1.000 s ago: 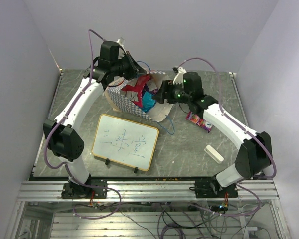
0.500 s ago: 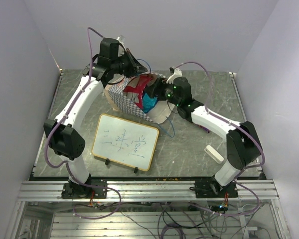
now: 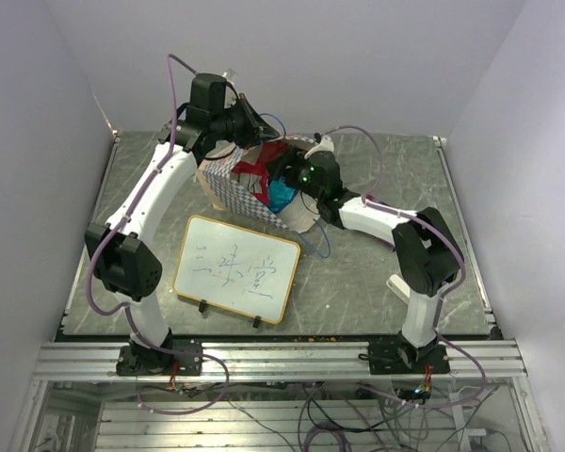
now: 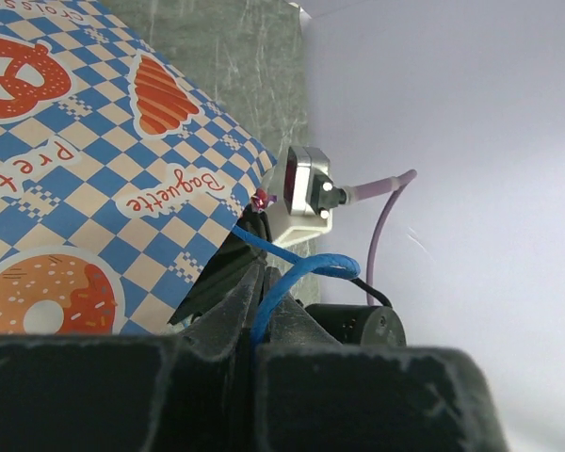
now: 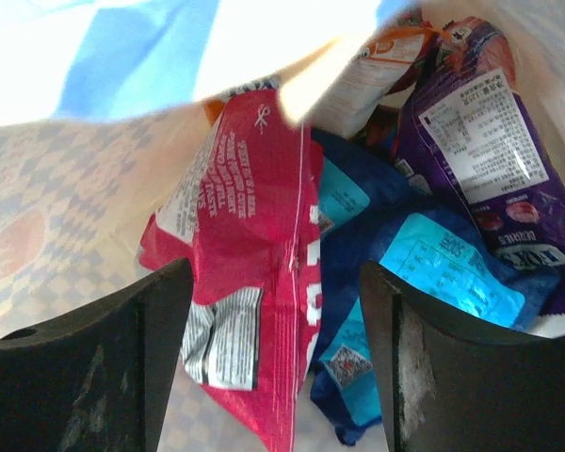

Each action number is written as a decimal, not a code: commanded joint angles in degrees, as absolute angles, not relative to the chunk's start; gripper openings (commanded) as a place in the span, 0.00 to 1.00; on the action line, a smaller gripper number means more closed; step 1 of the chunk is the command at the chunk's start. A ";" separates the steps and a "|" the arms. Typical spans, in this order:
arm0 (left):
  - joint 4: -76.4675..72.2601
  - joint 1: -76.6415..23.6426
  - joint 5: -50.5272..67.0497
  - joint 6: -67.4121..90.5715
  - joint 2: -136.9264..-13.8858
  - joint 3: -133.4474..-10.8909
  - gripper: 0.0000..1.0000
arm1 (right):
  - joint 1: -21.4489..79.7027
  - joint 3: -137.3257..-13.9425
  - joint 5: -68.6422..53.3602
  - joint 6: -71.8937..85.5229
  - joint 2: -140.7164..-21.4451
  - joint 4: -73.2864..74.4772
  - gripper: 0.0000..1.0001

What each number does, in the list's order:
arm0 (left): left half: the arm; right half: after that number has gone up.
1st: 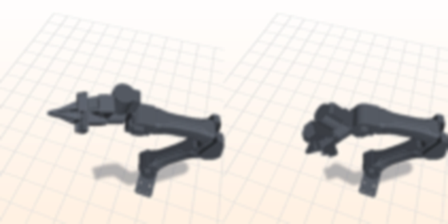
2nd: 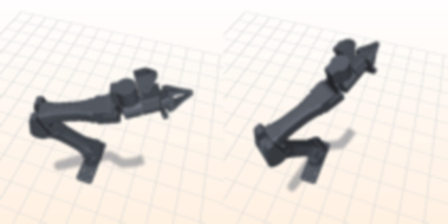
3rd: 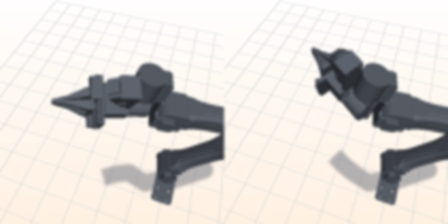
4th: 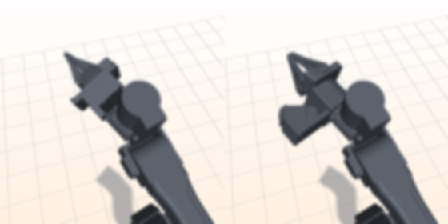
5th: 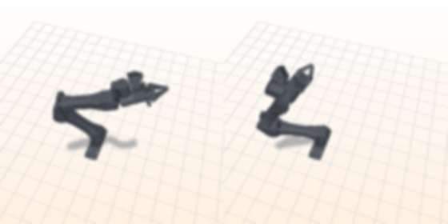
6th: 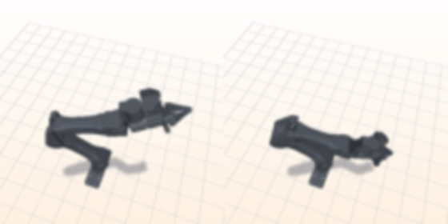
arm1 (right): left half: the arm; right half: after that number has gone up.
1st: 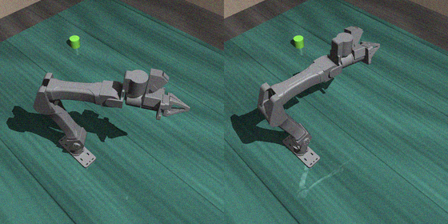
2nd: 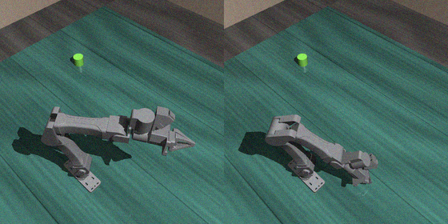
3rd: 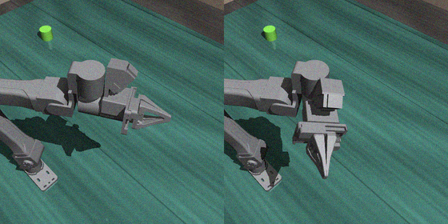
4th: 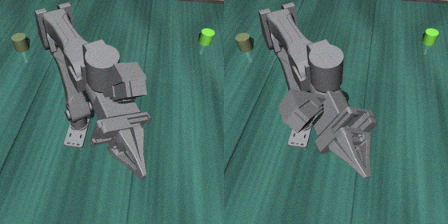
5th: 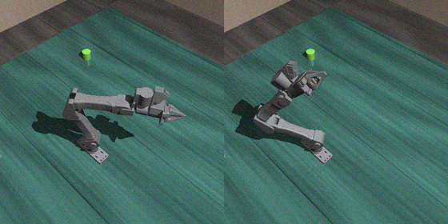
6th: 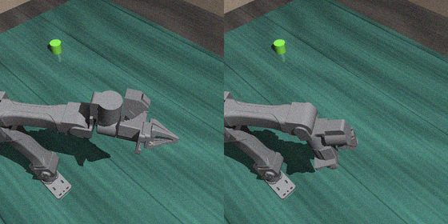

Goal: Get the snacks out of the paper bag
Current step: Take out the snack from the paper bag.

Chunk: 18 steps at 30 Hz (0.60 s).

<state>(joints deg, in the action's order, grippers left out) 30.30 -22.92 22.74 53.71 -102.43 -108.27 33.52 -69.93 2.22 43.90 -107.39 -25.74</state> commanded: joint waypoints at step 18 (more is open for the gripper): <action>34.62 -22.48 22.98 49.82 -100.95 -113.62 0.07 | 37.13 -87.02 10.25 42.83 -120.40 -27.99 0.40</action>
